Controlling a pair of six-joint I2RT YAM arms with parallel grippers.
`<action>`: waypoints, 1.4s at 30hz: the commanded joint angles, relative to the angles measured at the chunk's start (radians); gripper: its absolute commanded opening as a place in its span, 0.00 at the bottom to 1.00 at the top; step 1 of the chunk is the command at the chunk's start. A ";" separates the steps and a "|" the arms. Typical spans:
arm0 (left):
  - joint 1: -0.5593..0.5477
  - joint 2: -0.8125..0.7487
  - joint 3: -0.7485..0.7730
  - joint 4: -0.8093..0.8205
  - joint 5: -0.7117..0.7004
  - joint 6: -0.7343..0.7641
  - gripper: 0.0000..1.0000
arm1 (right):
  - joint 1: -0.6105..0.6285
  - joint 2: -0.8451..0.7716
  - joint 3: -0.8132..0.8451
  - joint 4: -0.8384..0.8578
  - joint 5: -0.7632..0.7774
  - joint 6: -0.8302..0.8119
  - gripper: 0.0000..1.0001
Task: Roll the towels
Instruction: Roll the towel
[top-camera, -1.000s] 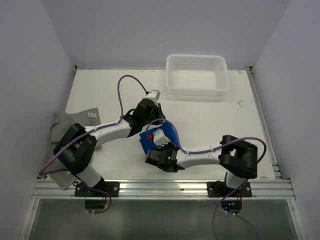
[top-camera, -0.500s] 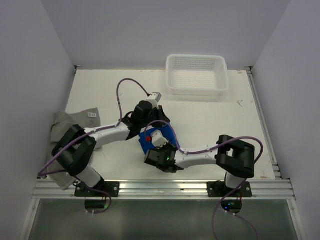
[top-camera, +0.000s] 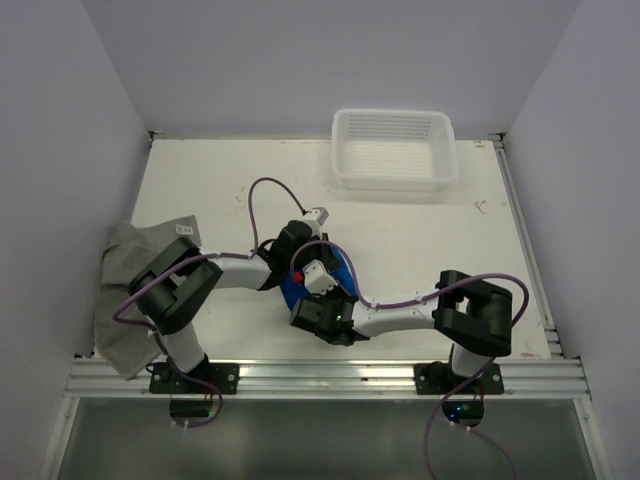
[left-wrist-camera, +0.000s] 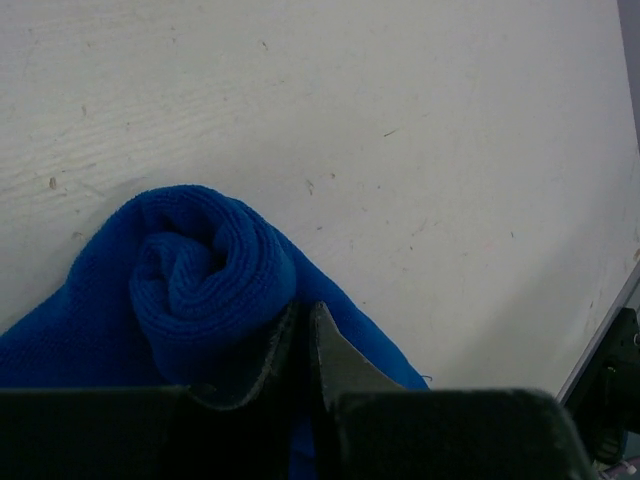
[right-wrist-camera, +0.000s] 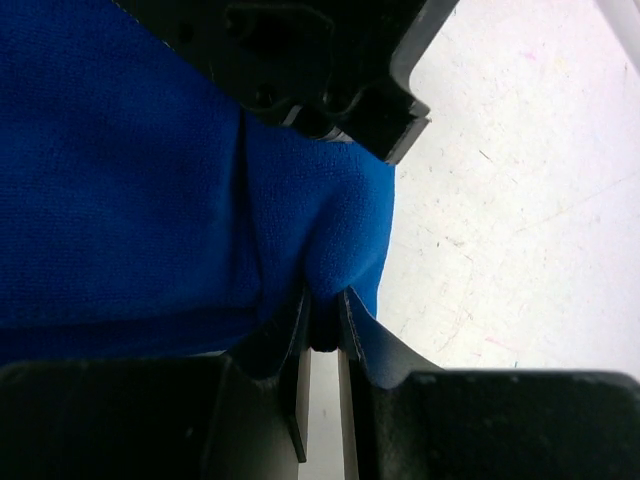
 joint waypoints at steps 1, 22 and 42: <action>0.000 0.038 -0.022 0.039 -0.012 -0.011 0.12 | -0.005 -0.036 -0.017 0.044 -0.046 0.033 0.00; 0.001 0.053 -0.053 -0.013 -0.069 -0.007 0.11 | -0.213 -0.541 -0.193 0.162 -0.466 0.169 0.56; 0.003 0.042 -0.076 -0.020 -0.086 0.001 0.10 | -0.508 -0.464 -0.433 0.483 -0.862 0.323 0.66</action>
